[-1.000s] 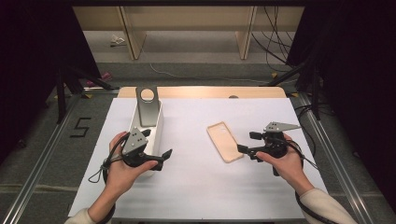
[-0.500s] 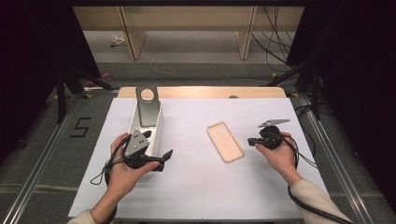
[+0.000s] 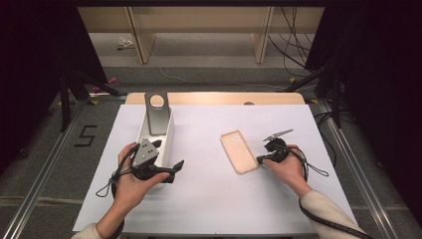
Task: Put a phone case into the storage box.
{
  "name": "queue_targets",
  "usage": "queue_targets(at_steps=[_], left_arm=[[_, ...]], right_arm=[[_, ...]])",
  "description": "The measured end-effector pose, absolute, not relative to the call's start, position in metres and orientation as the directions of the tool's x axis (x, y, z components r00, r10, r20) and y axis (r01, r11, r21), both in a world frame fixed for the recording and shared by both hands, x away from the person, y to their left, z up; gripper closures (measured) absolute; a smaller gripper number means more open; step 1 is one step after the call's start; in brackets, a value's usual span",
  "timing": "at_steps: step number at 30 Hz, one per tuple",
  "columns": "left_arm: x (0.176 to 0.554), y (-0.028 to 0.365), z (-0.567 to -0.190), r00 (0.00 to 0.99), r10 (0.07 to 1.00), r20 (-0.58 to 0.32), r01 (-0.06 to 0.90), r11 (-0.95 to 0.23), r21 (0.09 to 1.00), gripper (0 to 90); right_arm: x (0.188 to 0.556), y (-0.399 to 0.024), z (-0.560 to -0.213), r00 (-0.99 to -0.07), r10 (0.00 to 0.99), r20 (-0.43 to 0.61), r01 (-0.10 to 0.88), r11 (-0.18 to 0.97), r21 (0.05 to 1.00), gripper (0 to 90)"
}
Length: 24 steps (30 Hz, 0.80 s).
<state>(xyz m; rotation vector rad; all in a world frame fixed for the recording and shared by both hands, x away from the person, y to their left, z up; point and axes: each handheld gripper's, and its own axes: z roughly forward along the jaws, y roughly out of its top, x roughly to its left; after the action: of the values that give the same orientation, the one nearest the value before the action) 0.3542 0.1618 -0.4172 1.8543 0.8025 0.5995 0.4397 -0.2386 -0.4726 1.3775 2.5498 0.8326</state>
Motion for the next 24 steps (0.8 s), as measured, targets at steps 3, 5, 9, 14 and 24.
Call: queue_targets(at_steps=[3,5,9,14,24], left_arm=[[0.354,0.162,-0.417,0.659,0.751,0.050,0.262,-0.291,0.920,2.0],[0.354,0.162,-0.417,0.658,0.751,0.050,0.263,-0.291,0.920,2.0],[0.354,0.162,-0.417,0.657,0.752,0.052,0.263,-0.293,0.919,2.0],[0.355,0.162,-0.418,0.657,0.752,0.049,0.266,-0.292,0.919,2.0],[0.355,0.162,-0.418,0.658,0.751,0.052,0.265,-0.296,0.918,2.1]], right_arm=[[0.436,-0.231,-0.472,-0.598,0.787,0.154,0.727,0.451,0.517,90.0],[0.433,-0.225,-0.472,-0.614,0.774,0.155,0.720,0.467,0.513,90.0],[0.430,-0.217,-0.472,-0.631,0.760,0.156,0.710,0.485,0.511,90.0],[0.428,-0.213,-0.472,-0.641,0.750,0.161,0.705,0.493,0.510,90.0],[0.425,-0.205,-0.473,-0.666,0.726,0.169,0.687,0.509,0.519,90.0]])
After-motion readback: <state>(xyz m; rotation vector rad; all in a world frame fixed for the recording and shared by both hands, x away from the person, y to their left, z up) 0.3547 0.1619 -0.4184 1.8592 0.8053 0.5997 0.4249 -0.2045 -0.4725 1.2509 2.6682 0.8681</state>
